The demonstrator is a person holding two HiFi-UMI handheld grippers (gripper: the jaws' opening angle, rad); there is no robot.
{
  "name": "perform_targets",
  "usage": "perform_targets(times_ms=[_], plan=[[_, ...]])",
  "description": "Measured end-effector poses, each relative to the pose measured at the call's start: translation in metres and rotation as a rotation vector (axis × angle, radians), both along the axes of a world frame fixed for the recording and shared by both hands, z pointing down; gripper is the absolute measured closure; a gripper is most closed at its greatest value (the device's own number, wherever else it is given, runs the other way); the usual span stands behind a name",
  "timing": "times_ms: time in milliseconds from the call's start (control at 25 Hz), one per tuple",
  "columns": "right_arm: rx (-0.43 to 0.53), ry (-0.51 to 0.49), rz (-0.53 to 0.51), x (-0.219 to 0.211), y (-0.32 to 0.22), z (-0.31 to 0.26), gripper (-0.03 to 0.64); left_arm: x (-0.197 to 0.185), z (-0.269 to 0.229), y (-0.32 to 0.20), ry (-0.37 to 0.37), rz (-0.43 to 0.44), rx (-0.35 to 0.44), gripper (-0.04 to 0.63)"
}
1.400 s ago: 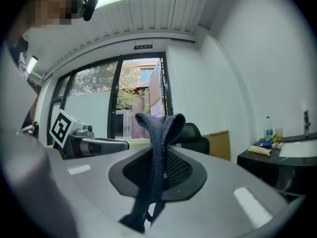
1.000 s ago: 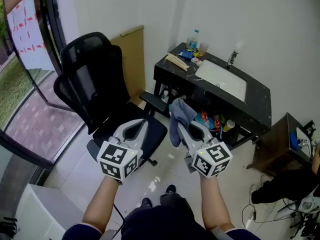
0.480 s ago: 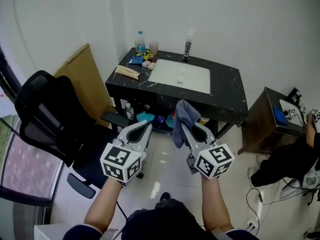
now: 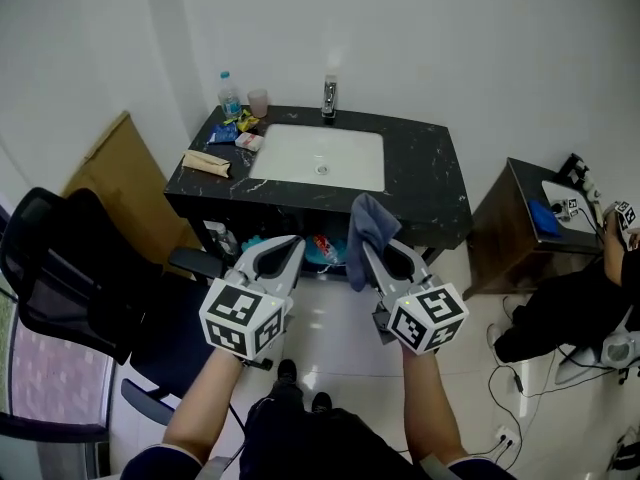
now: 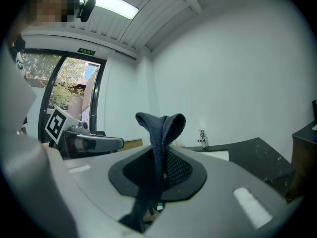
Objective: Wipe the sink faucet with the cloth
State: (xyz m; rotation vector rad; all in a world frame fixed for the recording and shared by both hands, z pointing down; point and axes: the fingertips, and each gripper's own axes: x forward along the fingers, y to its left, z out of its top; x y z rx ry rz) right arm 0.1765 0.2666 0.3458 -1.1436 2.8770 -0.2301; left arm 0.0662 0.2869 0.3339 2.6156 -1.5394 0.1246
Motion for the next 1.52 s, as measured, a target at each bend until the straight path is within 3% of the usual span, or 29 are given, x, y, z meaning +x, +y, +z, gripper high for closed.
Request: perform_targets(times_ms=[280,600,880,1520], plan=[[-0.007,0.035,0.042,0.000,-0.054,0.007,0.558,0.000,0.005,-0.065,0.026,0.044,0.005,0.594],[-0.037,0.078,0.080,-0.041,-0.133,0.011,0.558,-0.034,0.003,-0.149,0.089,0.126,-0.012,0.594],[-0.037,0.092,0.129,-0.069,-0.183,0.004,0.557,-0.059,0.002,-0.206,0.071,0.185,-0.014,0.594],[-0.022,0.067,0.133,-0.065,-0.233,0.003,0.558,-0.049,0.000,-0.256,0.070,0.181,-0.004,0.594]])
